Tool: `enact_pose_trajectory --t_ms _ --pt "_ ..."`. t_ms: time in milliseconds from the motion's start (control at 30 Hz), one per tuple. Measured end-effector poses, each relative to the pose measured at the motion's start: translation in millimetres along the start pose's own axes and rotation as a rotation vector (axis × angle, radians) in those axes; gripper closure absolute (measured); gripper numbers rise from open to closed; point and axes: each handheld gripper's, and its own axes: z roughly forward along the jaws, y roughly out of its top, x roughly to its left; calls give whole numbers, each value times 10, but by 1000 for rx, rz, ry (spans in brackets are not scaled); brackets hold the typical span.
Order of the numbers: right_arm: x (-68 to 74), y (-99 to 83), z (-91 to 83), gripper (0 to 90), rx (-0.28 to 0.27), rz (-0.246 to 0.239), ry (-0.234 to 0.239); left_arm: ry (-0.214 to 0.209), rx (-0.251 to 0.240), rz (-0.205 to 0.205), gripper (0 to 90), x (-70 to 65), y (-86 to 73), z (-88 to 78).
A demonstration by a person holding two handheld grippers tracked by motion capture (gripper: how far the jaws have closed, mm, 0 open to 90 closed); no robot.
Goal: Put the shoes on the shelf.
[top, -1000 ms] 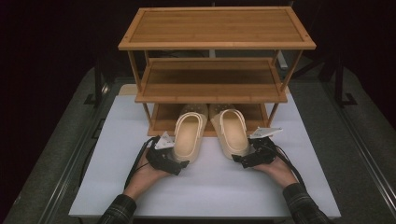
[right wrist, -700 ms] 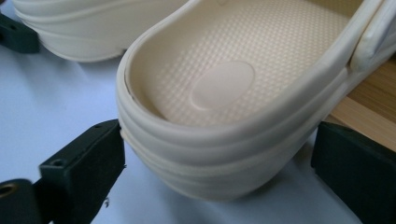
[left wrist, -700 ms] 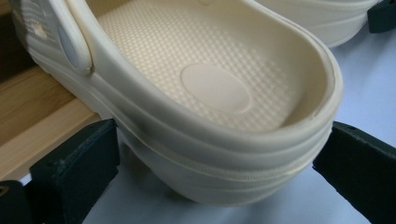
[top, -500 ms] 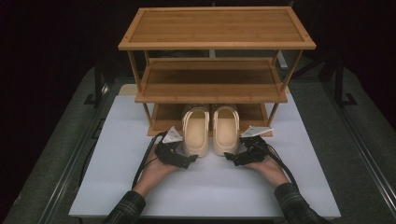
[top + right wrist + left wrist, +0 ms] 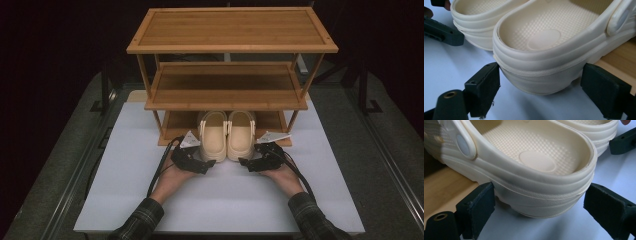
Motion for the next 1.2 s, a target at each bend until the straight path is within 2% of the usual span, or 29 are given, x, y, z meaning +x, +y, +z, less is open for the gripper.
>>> enact_pose_trajectory --t_ms 100,133,167,233,300,367,500,533,600,767,833,900,1100,1200 --pt "-56 52 0 160 -34 27 15 -10 -27 -18 102 67 62 -5" --pt "-79 72 3 160 -30 37 20 -9 -18 -7 102 88 77 6" --pt "-104 93 20 160 -22 34 22 -6 -15 -4 101 105 88 24" --pt "-139 126 50 160 -22 32 14 -4 -33 -23 101 146 98 61" --pt "-174 152 71 160 -46 33 9 -11 -43 -38 101 197 113 91" --pt "-199 193 97 160 -37 26 0 -2 -31 -29 101 229 137 121" --pt "-240 265 158 158 -37 18 -28 15 -40 -48 100 285 178 195" --pt "-262 282 182 159 -32 9 -37 21 -32 -27 101 304 200 220" --pt "-296 313 227 159 -27 2 -55 35 -30 -27 101 324 219 261" --pt "-372 271 327 169 -23 39 -76 57 7 -13 100 367 224 390" --pt "-391 244 348 171 -10 45 -80 49 23 -22 99 383 204 409" --pt "-382 234 341 168 -17 47 -81 40 13 -38 98 391 195 394" --pt "-343 224 216 108 -25 30 -63 29 1 -46 113 377 181 228" --pt "-317 183 119 100 -38 28 -66 11 7 -24 112 328 146 106"
